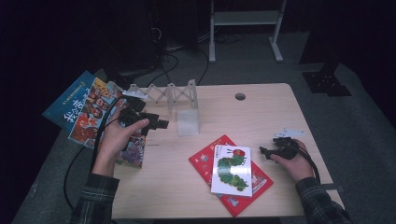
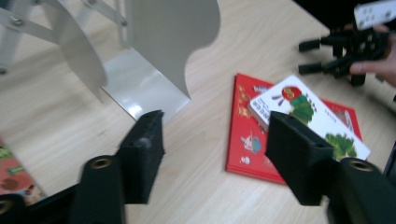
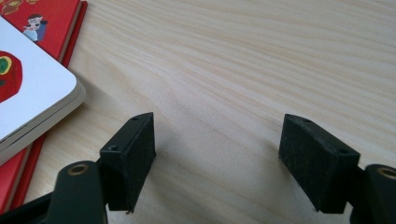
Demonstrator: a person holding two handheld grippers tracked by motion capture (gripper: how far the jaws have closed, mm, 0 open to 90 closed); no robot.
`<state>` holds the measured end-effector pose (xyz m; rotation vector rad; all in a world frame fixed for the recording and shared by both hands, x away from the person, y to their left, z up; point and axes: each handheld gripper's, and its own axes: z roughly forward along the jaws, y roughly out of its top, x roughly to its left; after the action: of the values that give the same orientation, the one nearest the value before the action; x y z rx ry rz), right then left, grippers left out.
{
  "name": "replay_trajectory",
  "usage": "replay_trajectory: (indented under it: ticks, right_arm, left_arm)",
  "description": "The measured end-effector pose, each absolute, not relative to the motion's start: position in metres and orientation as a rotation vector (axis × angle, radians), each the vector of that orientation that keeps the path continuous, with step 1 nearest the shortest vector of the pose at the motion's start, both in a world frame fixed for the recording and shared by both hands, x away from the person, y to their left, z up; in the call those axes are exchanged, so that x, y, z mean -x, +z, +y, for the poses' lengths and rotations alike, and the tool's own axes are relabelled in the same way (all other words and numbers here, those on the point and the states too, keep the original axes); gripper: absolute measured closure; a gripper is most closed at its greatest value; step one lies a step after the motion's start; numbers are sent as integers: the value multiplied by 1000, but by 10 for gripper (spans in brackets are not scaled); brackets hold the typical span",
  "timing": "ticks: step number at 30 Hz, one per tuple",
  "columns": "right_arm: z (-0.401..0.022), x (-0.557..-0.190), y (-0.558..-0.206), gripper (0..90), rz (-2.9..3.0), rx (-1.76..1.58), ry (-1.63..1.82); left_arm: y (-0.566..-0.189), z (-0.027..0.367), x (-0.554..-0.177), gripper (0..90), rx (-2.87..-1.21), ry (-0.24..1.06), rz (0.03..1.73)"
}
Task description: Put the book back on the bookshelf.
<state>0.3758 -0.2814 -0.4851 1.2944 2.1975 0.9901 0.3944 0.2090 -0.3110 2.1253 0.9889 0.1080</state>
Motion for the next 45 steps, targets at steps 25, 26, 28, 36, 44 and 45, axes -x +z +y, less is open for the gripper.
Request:
replay_trajectory:
  ticks: [25,26,28,36,44,45]
  right_arm:
    - [-279,-376,-486,167,2222,-1274,992]
    - [-279,-376,-486,162,2224,-1275,991]
    - [-279,-376,-486,151,2226,-1274,989]
    - [-278,-376,-487,135,2225,-1277,984]
    - [-278,-376,-487,135,2224,-1279,983]
    - [-278,-376,-487,135,2224,-1279,983]
  left_arm:
    - [-378,163,-361,149,-2170,-70,843]
    - [-381,163,-360,137,-2171,-66,840]
    - [-387,162,-358,114,-2183,-87,837]
    - [-397,158,-347,62,-2154,-120,811]
    - [-406,148,-338,62,-2104,-94,787]
    - [-407,146,-338,62,-2116,-77,781]
